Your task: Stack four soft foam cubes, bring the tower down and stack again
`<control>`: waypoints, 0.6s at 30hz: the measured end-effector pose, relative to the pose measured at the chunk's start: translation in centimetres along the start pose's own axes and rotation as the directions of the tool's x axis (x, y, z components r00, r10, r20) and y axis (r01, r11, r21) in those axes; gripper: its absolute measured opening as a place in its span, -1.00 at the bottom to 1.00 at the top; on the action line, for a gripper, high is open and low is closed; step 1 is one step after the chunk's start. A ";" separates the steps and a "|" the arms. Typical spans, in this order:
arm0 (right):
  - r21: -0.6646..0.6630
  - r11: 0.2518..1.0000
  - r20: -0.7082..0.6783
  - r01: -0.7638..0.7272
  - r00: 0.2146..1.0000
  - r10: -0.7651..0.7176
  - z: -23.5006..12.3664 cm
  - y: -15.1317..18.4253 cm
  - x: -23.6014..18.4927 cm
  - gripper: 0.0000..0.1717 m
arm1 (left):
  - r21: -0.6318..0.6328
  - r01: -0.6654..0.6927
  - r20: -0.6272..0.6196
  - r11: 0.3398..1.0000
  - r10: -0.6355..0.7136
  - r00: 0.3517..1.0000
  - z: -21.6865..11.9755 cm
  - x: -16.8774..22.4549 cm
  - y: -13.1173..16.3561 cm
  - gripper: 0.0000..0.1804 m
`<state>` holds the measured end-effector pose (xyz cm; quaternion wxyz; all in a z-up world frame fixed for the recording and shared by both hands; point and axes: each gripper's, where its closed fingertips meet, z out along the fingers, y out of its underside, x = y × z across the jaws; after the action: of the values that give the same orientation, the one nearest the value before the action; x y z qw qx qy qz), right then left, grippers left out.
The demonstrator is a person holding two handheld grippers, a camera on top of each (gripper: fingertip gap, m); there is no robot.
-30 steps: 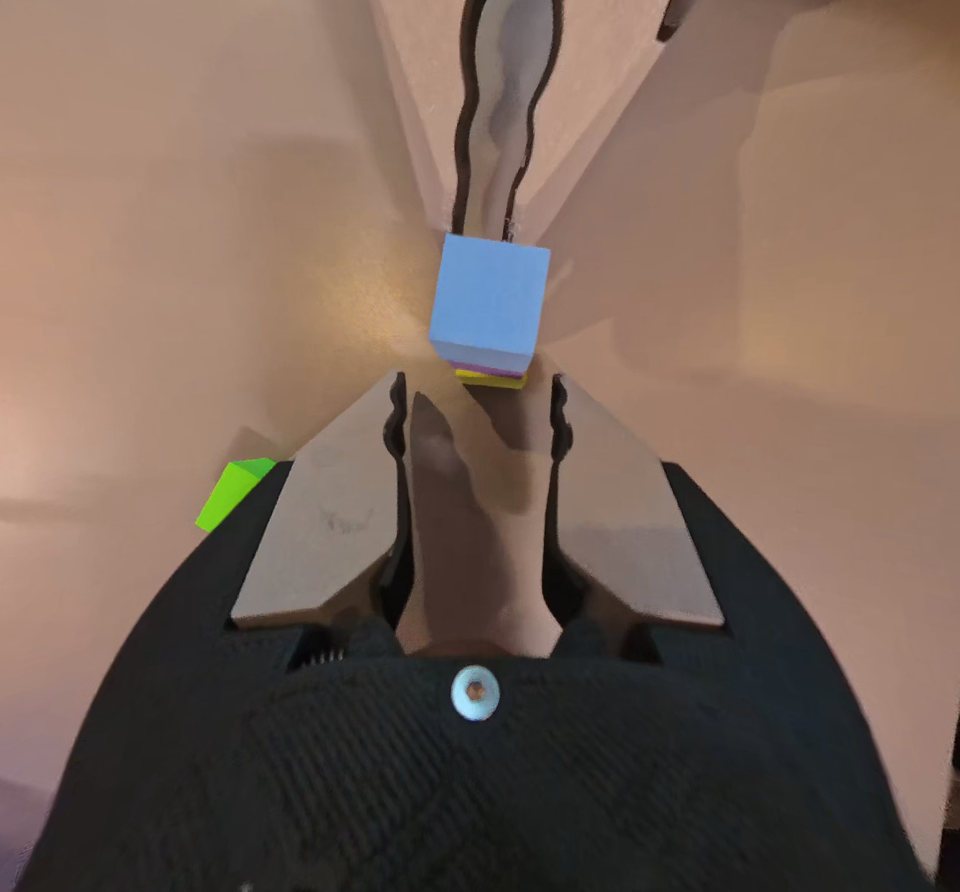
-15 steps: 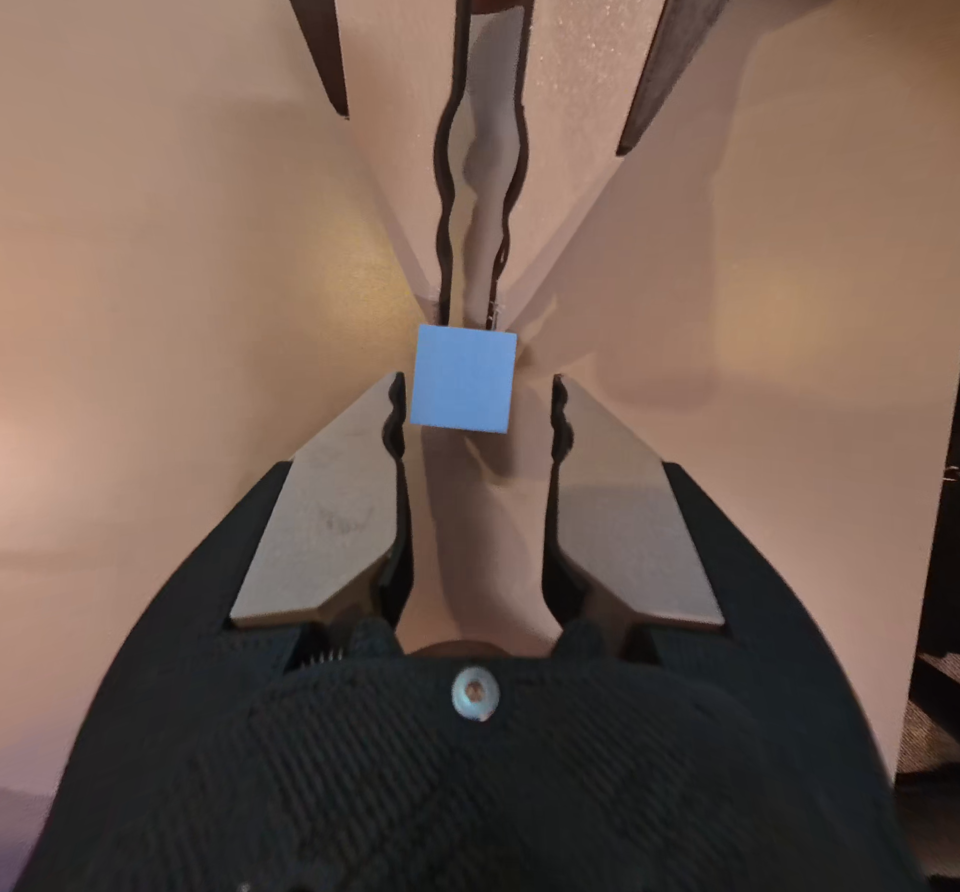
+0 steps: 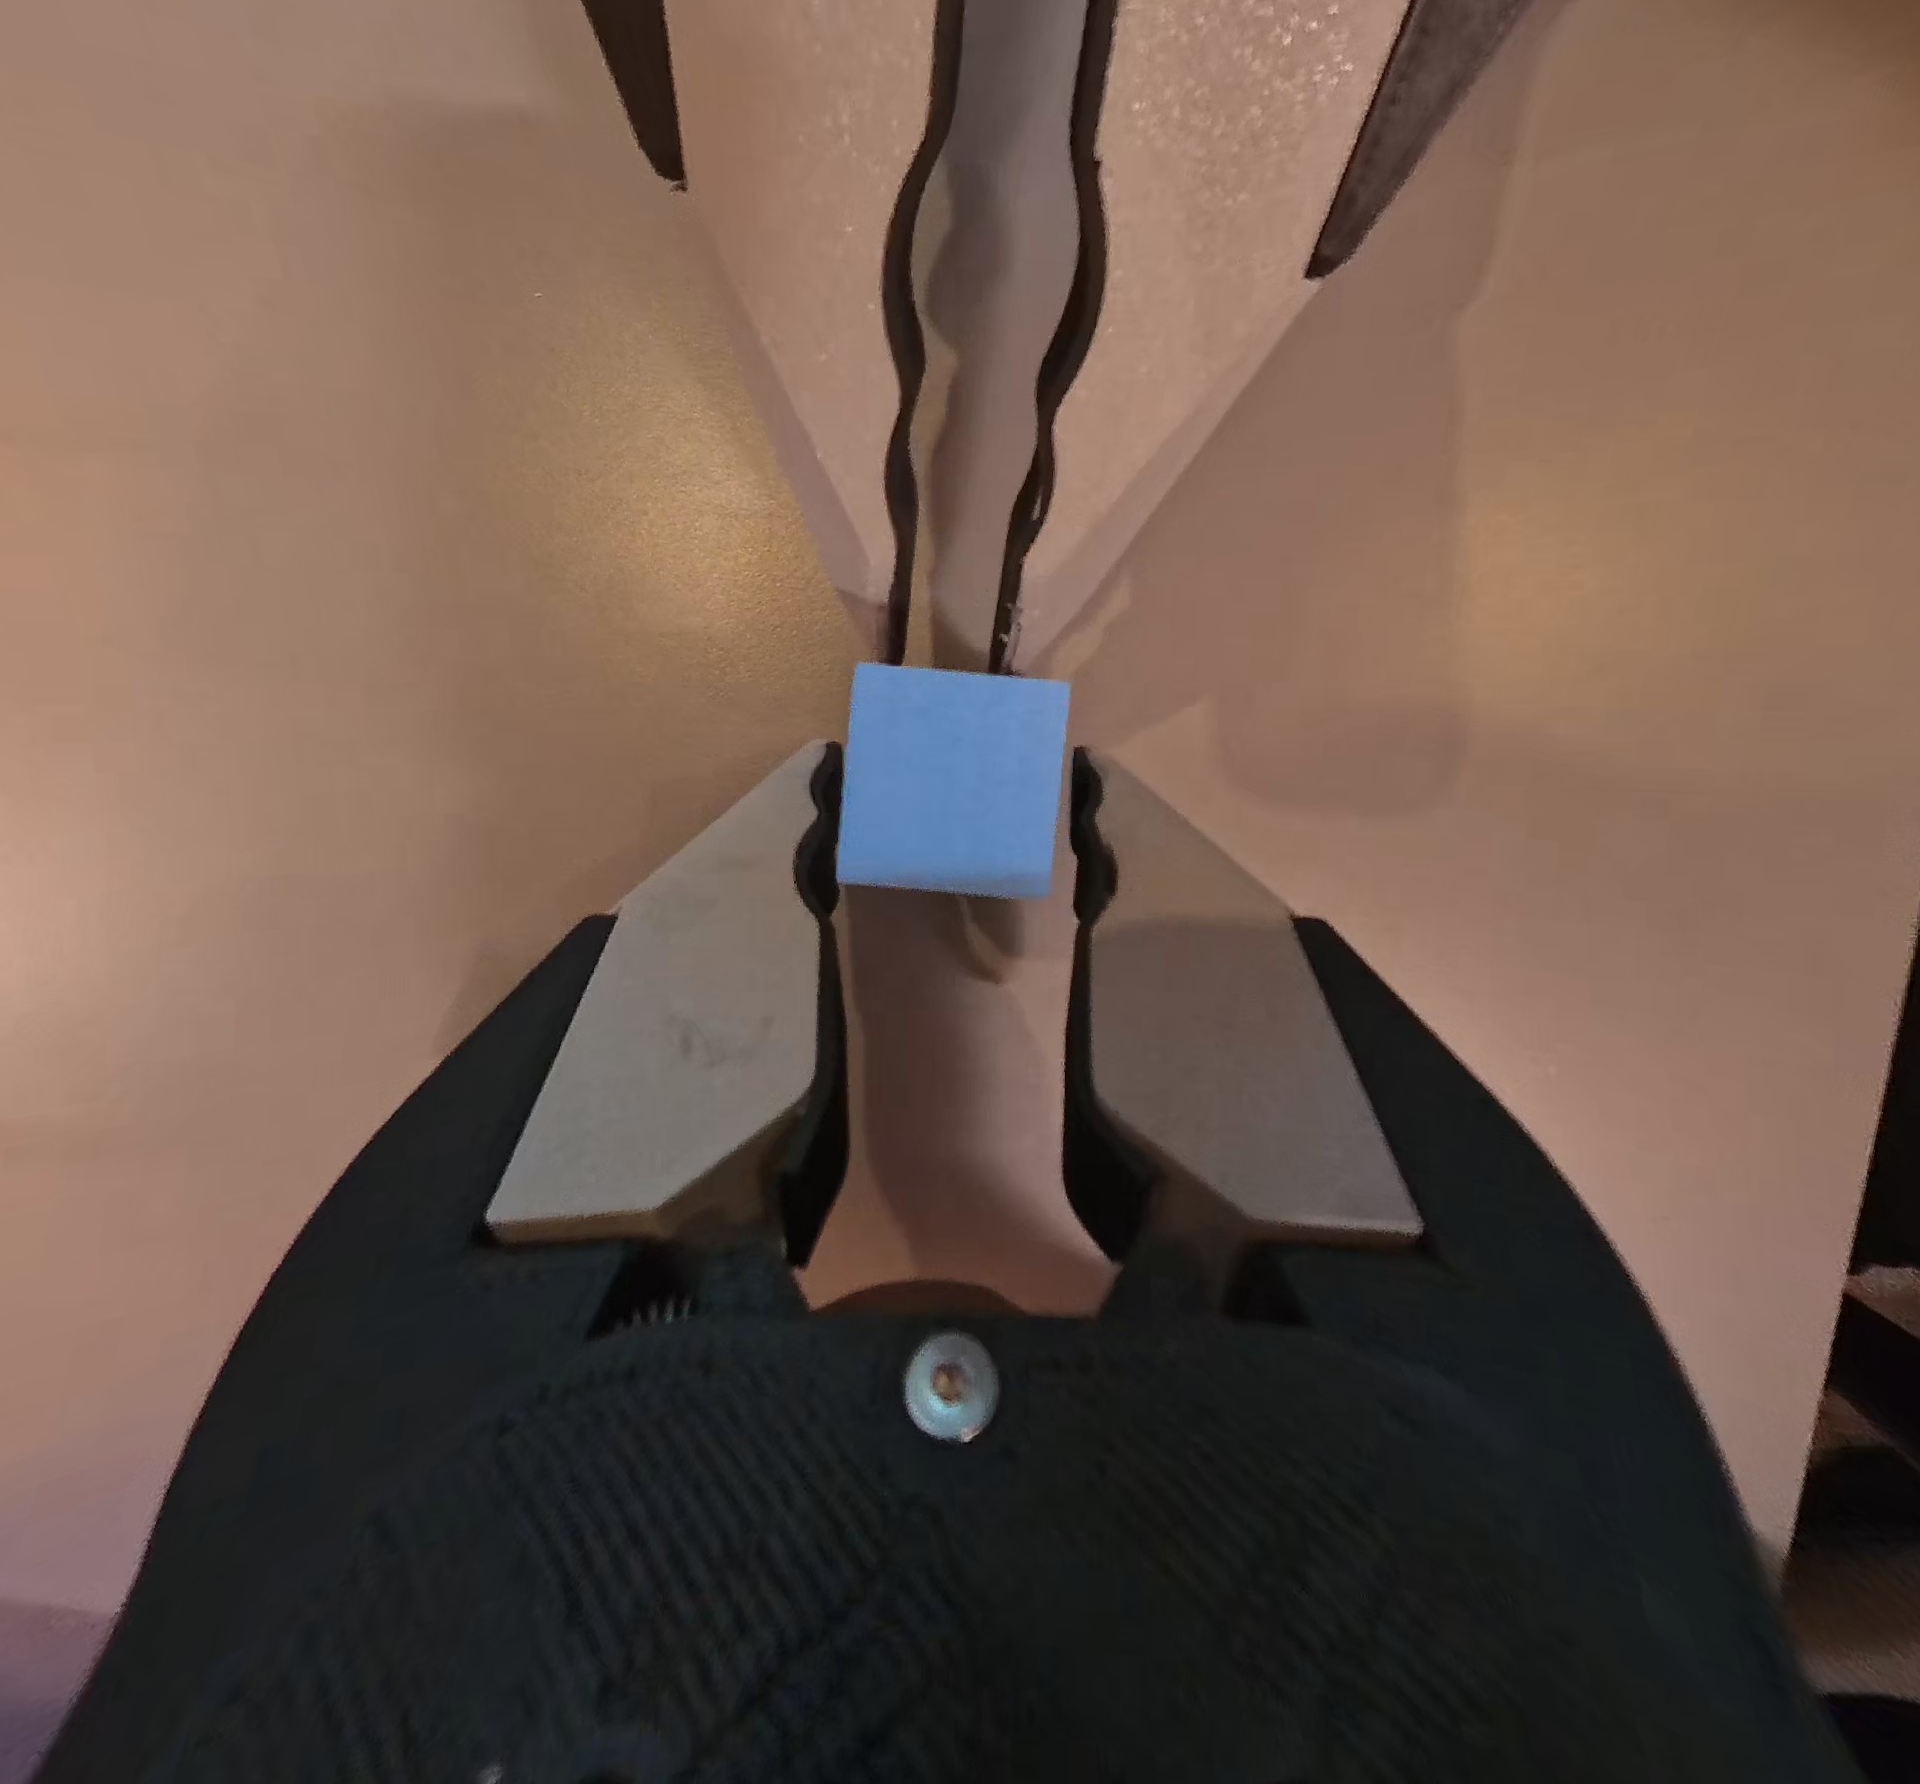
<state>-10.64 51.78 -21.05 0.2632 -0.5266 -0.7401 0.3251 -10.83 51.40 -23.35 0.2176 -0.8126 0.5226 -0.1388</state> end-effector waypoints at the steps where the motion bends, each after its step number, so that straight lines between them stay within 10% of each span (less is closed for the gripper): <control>1: 0.000 1.000 -0.001 0.000 1.000 0.000 0.0 0.0 0.0 -0.87 | -0.006 -0.003 -0.001 1.000 0.003 1.000 0.1 0.1 0.1 -0.53; 18: 0.015 1.000 -0.019 -0.004 1.000 0.005 0.0 -0.4 0.4 -0.88 | -0.002 -0.015 -0.001 1.000 0.015 1.000 0.2 0.4 -0.1 -0.62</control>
<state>-11.03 52.01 -20.73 0.2734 -0.5293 -0.7339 0.3263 -10.54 51.15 -23.43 0.2176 -0.8088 0.5289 -0.1370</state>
